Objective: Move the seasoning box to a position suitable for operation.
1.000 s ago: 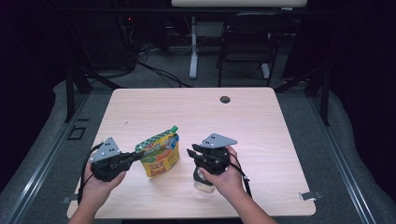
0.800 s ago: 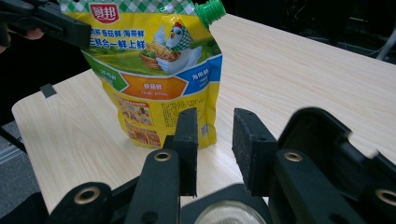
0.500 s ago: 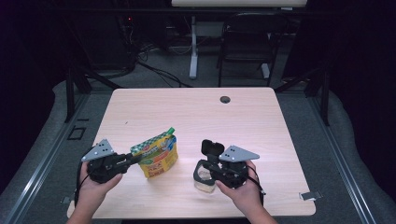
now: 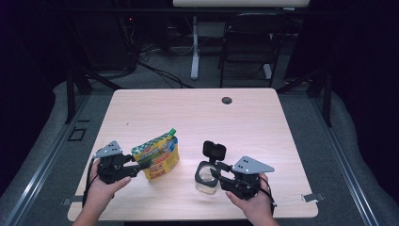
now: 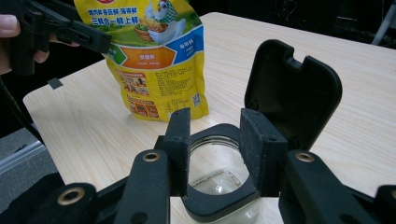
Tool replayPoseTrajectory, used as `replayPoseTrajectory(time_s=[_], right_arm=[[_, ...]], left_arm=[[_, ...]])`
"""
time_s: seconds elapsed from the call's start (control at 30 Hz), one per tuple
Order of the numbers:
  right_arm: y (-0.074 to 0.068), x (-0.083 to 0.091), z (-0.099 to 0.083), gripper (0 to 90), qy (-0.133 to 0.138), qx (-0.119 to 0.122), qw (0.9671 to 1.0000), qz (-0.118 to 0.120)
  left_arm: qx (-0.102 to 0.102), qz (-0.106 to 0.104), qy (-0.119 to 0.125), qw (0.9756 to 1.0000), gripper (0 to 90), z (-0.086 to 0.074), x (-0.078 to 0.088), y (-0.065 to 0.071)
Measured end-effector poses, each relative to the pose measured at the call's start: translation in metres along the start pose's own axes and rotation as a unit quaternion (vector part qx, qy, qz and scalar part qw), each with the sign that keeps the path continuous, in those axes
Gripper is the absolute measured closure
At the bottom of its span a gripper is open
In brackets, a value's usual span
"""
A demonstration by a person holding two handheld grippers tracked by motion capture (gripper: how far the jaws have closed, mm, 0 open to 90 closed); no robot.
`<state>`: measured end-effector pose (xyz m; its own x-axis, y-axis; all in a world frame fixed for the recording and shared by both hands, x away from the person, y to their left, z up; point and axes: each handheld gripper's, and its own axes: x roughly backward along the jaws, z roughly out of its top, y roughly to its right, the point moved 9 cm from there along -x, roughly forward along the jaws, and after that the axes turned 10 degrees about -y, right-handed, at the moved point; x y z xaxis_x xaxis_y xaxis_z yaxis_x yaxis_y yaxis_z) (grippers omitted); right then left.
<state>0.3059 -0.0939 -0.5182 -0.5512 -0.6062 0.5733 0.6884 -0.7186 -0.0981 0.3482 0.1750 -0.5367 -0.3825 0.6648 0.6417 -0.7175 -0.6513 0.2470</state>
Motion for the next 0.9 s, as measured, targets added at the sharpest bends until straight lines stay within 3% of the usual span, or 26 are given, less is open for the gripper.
replayPoseTrajectory(time_s=[0.33, 0.9], right_arm=[[0.004, -0.004, -0.011, 62.7, 0.002, -0.006, 1.0000, 0.002], [0.011, -0.008, -0.017, 61.7, 0.003, -0.007, 1.0000, 0.001]], left_arm=[[0.017, -0.007, -0.019, 0.9996, 42.6, -0.010, -0.016, -0.007], [0.018, 0.000, -0.039, 0.9991, 41.4, -0.020, -0.030, -0.013]])
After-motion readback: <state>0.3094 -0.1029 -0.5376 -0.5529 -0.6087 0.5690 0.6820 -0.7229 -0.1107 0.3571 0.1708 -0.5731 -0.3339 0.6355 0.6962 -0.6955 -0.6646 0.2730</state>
